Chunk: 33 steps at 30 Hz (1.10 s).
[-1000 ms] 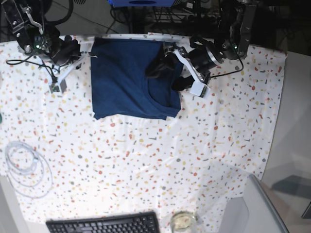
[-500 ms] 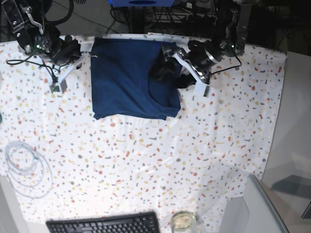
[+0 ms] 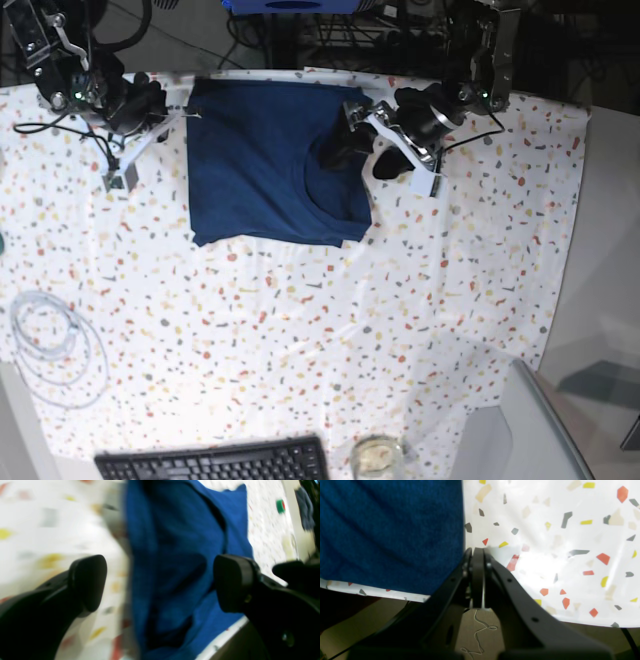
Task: Layout the t-shirt on the table in an organized manner, then fold the t-shirt properly
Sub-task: 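Grasp the folded shirt's corner with the left gripper, then drag the shirt corner with the left gripper to straighten the bundle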
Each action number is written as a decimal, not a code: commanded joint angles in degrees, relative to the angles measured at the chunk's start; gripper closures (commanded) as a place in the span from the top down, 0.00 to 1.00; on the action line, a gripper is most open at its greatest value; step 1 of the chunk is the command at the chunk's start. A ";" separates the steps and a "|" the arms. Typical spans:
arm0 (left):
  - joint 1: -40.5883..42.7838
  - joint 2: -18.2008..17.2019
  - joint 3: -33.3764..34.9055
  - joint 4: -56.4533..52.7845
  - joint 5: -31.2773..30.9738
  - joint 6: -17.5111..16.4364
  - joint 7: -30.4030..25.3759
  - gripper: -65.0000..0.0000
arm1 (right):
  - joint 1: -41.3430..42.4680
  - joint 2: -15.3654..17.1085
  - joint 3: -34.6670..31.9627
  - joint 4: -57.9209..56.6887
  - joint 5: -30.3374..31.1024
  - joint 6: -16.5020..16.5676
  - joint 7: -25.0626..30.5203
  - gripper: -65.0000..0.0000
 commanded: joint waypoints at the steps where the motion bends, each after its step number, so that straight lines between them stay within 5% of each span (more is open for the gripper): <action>1: -0.98 0.16 0.68 0.21 -1.10 -0.57 -0.93 1.00 | 0.11 0.58 0.32 0.84 0.14 0.27 0.55 0.00; 14: -5.20 2.18 3.23 -7.61 -1.10 -0.57 -0.93 1.00 | 0.03 0.58 0.32 0.84 0.14 0.27 0.55 0.00; 24: -6.61 2.27 3.14 -8.23 -1.10 -0.48 2.05 0.04 | 0.47 0.58 0.76 0.84 0.14 0.27 0.63 0.00; 33: -15.23 0.95 3.23 -9.46 -0.48 -0.48 14.36 0.00 | 0.47 0.58 0.93 0.84 0.14 0.27 0.63 0.00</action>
